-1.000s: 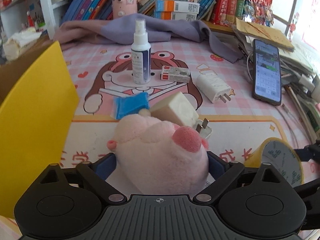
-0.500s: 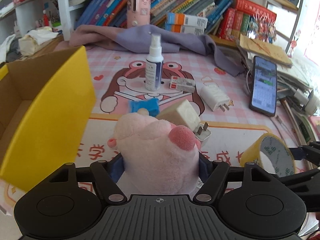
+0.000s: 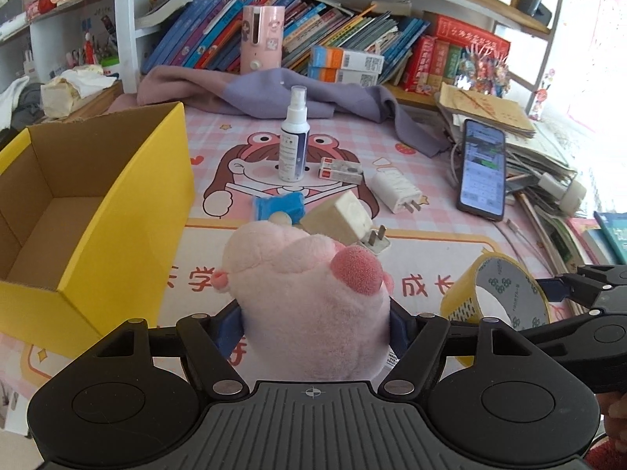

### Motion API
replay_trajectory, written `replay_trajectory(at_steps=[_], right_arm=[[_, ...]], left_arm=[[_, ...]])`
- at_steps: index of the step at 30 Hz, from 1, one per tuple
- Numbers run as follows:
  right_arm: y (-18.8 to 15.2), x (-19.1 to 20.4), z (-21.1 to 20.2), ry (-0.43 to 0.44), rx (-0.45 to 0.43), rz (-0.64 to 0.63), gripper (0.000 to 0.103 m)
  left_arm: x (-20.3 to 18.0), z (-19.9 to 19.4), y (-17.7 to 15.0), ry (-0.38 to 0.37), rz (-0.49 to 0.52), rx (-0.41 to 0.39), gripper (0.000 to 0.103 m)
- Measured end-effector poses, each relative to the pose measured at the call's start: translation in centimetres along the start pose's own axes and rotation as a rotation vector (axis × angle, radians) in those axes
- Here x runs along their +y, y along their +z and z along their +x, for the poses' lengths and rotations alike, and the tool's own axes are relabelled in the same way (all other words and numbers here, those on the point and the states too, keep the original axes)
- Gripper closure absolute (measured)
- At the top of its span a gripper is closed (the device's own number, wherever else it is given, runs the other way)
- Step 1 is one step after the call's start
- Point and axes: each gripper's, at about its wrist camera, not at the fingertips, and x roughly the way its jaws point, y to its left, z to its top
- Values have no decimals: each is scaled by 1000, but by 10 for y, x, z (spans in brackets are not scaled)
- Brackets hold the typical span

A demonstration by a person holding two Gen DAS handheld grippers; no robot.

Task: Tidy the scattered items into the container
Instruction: 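Close the left tool on the pink pig while the right tool grips the tape roll, then carry the pink pig with the left tool and tape roll with the right tool over the box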

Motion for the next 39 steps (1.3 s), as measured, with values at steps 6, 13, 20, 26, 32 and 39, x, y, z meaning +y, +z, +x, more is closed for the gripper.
replay_trajectory(at_steps=[6, 13, 20, 26, 32, 39], right_arm=[[-7, 20, -16, -32, -27, -2, 21], [-21, 57, -35, -61, -46, 13, 21], [-41, 107, -57, -88, -63, 22, 21], [-58, 148, -70, -100, -79, 42, 21], [-69, 187, -75, -83, -82, 50, 21], [-71, 227, -76, -49, -88, 16, 21]], left_arm=[[8, -19, -10, -37, 29, -32, 31], [29, -48, -29, -82, 60, -52, 31], [62, -82, -51, -107, 72, -59, 31], [87, -107, -69, -121, 101, -63, 31], [117, -128, -86, -103, 107, -57, 31], [151, -148, -99, -64, 69, -66, 31]])
